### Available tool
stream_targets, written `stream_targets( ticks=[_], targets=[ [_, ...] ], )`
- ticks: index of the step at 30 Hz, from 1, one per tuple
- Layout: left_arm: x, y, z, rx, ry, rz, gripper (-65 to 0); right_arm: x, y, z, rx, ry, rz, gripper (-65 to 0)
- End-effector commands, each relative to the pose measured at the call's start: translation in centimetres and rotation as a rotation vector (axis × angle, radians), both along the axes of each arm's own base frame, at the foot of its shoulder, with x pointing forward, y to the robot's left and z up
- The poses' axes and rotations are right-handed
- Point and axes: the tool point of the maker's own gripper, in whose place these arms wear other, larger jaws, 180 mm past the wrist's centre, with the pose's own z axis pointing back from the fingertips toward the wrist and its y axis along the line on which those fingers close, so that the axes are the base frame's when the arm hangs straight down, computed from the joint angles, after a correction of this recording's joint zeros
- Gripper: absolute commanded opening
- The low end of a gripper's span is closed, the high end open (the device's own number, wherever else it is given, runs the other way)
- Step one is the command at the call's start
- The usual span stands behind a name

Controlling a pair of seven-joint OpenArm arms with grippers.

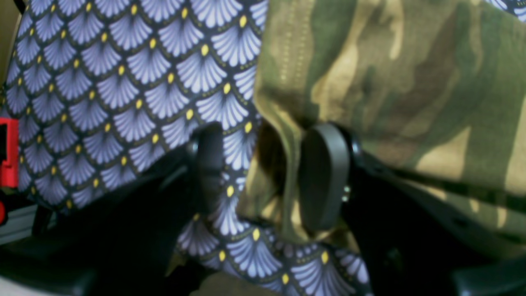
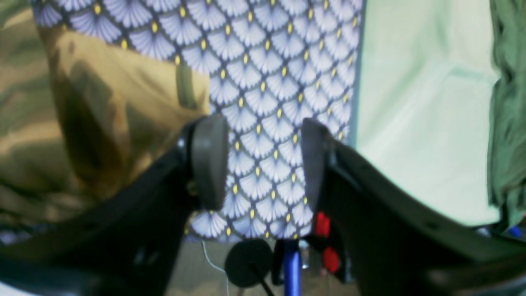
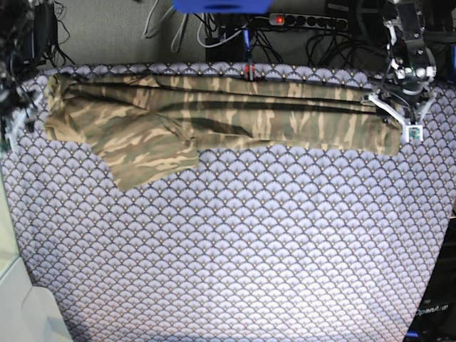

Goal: Fold the T-shirt properly
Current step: 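Open the right gripper and raise it off the folded hem, then grasp the protruding sleeve with the right gripper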

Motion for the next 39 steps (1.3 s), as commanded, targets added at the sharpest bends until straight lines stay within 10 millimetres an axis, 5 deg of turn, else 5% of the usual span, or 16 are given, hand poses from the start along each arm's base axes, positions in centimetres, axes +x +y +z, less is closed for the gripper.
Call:
stream_targets(
  ticks=[1, 5, 13, 20, 26, 39],
  targets=[
    [0.3, 0.3, 0.7, 0.02, -0.014, -0.007, -32.5, 1.9, 0.3, 1.8, -0.02, -0.052, 0.026, -30.8],
    [0.4, 0.4, 0.7, 0.02, -0.014, -0.006, -32.5, 5.2, 3.3, 1.9, -0.012, -0.025, 0.112, -28.6],
    [0.4, 0.2, 0.7, 0.013, -0.016, -0.004, -32.5, 9.9, 10.1, -1.8, 0.063, 0.093, 0.303, -28.5],
    [0.4, 0.1, 0.7, 0.012, -0.016, -0.003, -32.5, 12.8, 10.5, -4.7, 0.154, 0.172, 0.29, -28.5],
    [0.5, 0.1, 0.7, 0.012, -0.018, -0.002, -32.5, 14.8, 11.5, -5.3, 0.224, 0.174, 0.282, -28.5],
    [0.5, 0.1, 0.6, 0.012, -0.016, -0.001, -32.5, 15.2, 14.4, -7.8, 0.339, 0.177, 0.294, -28.5]
  ],
)
